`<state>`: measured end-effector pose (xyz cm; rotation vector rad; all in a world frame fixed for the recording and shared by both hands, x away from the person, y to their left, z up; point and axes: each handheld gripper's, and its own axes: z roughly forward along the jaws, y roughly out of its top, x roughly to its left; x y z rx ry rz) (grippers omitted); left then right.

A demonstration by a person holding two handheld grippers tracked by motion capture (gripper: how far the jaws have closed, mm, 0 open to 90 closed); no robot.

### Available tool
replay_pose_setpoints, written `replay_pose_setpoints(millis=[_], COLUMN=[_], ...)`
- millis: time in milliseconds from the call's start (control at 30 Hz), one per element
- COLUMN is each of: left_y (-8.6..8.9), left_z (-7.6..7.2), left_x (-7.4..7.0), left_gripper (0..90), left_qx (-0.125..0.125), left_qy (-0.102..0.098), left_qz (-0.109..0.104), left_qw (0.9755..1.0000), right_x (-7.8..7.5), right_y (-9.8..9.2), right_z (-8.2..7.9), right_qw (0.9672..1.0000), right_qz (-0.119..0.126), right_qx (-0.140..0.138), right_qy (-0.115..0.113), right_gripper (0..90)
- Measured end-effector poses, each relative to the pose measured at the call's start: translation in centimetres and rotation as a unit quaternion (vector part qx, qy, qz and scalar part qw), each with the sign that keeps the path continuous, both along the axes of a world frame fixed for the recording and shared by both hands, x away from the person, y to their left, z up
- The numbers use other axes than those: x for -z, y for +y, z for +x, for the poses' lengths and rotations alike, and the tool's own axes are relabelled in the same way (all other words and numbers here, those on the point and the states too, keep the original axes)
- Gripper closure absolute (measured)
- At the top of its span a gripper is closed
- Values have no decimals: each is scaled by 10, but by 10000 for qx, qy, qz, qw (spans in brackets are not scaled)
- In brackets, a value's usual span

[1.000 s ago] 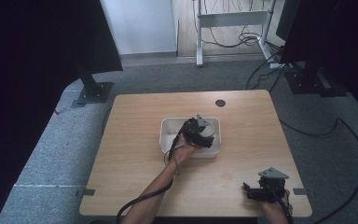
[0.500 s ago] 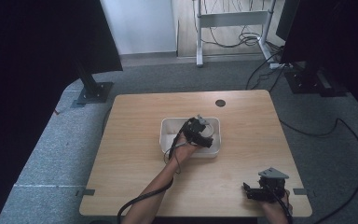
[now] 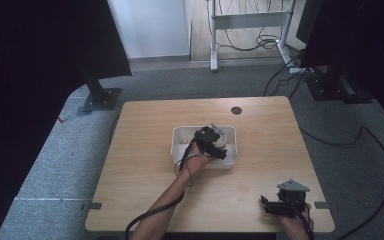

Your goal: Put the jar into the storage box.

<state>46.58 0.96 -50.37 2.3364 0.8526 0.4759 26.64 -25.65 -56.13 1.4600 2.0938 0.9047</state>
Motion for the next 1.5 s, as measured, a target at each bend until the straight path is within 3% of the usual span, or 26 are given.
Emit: replay_pose_setpoints(millis=[167,500,900,1500], left_y=[3,13,25,36], left_z=[-2,-7,-15,-33], left_x=[-4,-7,-16,-24], left_gripper=[45,46,46,50], left_qx=[28,-6,22,188], left_qy=[13,104,33,-152], left_qz=[-61,-391,-751,-874], left_qw=[10000,9992,9972,9959], right_x=[0,0,0,0], right_y=[0,0,0,0], right_z=[0,0,0,0], right_qw=[10000,10000,10000,10000], right_qz=[1,1,0,-1], right_qx=[2,1,1,2], right_qy=[0,1,0,-1], right_gripper=[18,18,18,19])
